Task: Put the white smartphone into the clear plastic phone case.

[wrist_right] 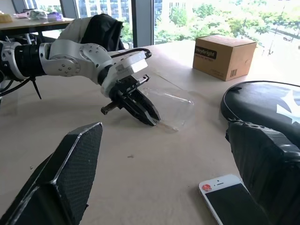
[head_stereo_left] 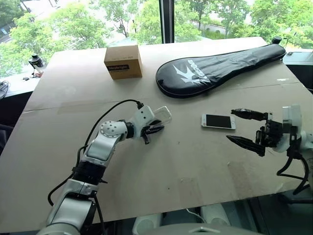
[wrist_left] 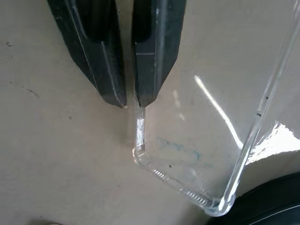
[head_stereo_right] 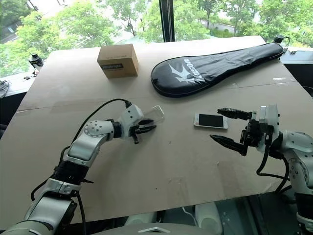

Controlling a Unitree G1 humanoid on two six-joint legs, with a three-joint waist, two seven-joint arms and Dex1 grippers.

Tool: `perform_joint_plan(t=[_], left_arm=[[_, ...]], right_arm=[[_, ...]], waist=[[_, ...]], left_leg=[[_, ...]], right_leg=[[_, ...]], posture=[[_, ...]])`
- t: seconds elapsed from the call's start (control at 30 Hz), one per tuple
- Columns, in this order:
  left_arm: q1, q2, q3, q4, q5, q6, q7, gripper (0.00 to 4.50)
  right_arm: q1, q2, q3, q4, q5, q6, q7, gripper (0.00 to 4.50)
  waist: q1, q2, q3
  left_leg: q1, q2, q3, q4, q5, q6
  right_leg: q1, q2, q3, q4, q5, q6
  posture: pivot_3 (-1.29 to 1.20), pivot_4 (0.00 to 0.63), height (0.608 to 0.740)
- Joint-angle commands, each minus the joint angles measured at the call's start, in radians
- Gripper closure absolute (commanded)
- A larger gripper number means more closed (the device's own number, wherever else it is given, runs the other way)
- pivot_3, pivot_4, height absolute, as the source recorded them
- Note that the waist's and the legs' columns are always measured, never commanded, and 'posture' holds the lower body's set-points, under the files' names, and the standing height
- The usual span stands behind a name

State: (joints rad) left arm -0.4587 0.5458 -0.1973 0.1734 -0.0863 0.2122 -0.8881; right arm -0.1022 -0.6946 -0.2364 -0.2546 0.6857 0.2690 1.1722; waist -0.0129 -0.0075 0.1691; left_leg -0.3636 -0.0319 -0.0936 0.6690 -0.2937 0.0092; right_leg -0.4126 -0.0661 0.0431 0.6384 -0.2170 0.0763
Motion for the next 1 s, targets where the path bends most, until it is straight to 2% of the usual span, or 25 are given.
perform_joint_plan(t=[0.03, 0.07, 0.1, 0.13, 0.37, 0.43, 0.5, 0.53, 0.6, 0.7, 0.9, 1.0], left_arm=[[-0.012, 0.008, -0.011, 0.069, 0.066, -0.065, 0.037, 2.01], [-0.014, 0.006, -0.011, 0.08, 0.065, -0.071, 0.03, 1.44], [-0.015, 0.005, -0.011, 0.089, 0.061, -0.074, 0.023, 1.18], [-0.018, 0.005, -0.012, 0.096, 0.063, -0.078, 0.022, 0.72], [-0.038, 0.019, -0.044, 0.17, 0.127, -0.127, 0.028, 0.72], [-0.039, 0.022, -0.052, 0.189, 0.136, -0.138, 0.019, 1.23], [-0.04, 0.023, -0.054, 0.203, 0.139, -0.141, 0.015, 2.07], [-0.04, 0.023, -0.054, 0.208, 0.139, -0.141, 0.015, 2.63], [-0.043, 0.023, -0.051, 0.222, 0.135, -0.134, 0.019, 3.2], [-0.057, 0.023, -0.038, 0.286, 0.132, -0.128, 0.037, 4.45], [-0.064, 0.027, -0.018, 0.352, 0.107, -0.156, 0.021, 4.45], [-0.04, 0.013, -0.004, 0.276, 0.055, -0.146, -0.022, 4.45]], right_arm=[[-0.011, 0.009, -0.001, -0.002, -0.014, -0.034, -0.004, 0.0], [-0.013, 0.013, 0.004, -0.001, -0.019, -0.036, -0.008, 0.0], [-0.014, 0.015, 0.007, -0.001, -0.023, -0.038, -0.01, 0.0], [-0.015, 0.016, 0.008, 0.0, -0.026, -0.04, -0.011, 0.0], [-0.01, 0.027, 0.011, -0.009, -0.029, -0.044, -0.031, 0.0], [-0.007, 0.029, 0.012, -0.015, -0.027, -0.043, -0.037, 0.0], [-0.005, 0.03, 0.012, -0.019, -0.027, -0.042, -0.041, 0.0], [-0.003, 0.031, 0.012, -0.022, -0.026, -0.041, -0.043, 0.0], [-0.001, 0.032, 0.012, -0.027, -0.026, -0.04, -0.048, 0.0], [0.003, 0.032, 0.011, -0.034, -0.024, -0.04, -0.054, 0.0], [0.011, 0.028, 0.004, -0.038, -0.022, -0.042, -0.056, 0.0], [0.014, 0.025, 0.0, -0.035, -0.017, -0.041, -0.049, 0.0]], waist=[[0.003, 0.0, 0.0], [0.003, 0.0, 0.0], [0.004, 0.0, 0.0], [0.003, 0.0, 0.0], [0.002, 0.0, 0.0], [0.002, 0.001, -0.001], [0.002, 0.001, -0.001], [0.002, 0.001, -0.001], [0.002, 0.001, -0.001], [0.0, 0.001, -0.001], [-0.009, 0.001, -0.001], [-0.018, 0.001, -0.001]], left_leg=[[0.0, 0.0, 0.0, 0.0, 0.001, -0.001], [0.0, -0.001, 0.0, 0.0, 0.0, -0.001], [0.0, -0.001, -0.001, -0.001, 0.0, 0.0], [0.0, -0.001, -0.001, -0.001, 0.0, 0.0], [0.001, -0.002, 0.0, 0.0, 0.0, 0.001], [0.001, -0.003, 0.0, 0.0, 0.0, 0.001], [0.002, -0.003, 0.001, 0.0, 0.0, 0.001], [0.003, -0.003, 0.001, 0.0, 0.0, 0.001], [0.004, -0.003, 0.002, 0.001, 0.0, 0.0], [0.006, -0.002, 0.002, 0.002, 0.001, 0.0], [0.019, 0.001, 0.004, 0.0, 0.001, 0.0], [0.019, 0.002, 0.003, 0.0, 0.001, 0.0]], right_leg=[[0.0, 0.0, 0.0, 0.0, 0.0, 0.0], [0.0, -0.001, -0.001, 0.0, 0.0, 0.0], [0.0, -0.001, -0.001, 0.0, 0.0, 0.0], [0.0, -0.002, -0.001, 0.0, 0.0, 0.0], [0.001, -0.002, -0.001, 0.0, 0.0, 0.0], [0.001, -0.002, -0.001, 0.0, 0.0, 0.0], [0.002, -0.002, -0.001, 0.001, 0.0, 0.0], [0.003, -0.002, -0.001, 0.002, 0.0, 0.0], [0.004, -0.001, -0.002, 0.002, 0.0, 0.0], [0.005, 0.0, -0.002, 0.003, 0.0, 0.0], [0.017, 0.004, -0.001, 0.004, -0.002, 0.002], [0.017, 0.005, -0.001, 0.004, -0.002, 0.002]], posture=[[0.0, 0.15, 0.74], [0.0, 0.15, 0.74], [0.0, 0.15, 0.74], [0.0, 0.15, 0.74], [0.0, 0.15, 0.74], [0.0, 0.15, 0.74], [0.0, 0.15, 0.74], [0.0, 0.15, 0.74], [0.0, 0.15, 0.74], [0.0, 0.15, 0.74], [0.0, 0.15, 0.74], [0.0, 0.15, 0.74]])
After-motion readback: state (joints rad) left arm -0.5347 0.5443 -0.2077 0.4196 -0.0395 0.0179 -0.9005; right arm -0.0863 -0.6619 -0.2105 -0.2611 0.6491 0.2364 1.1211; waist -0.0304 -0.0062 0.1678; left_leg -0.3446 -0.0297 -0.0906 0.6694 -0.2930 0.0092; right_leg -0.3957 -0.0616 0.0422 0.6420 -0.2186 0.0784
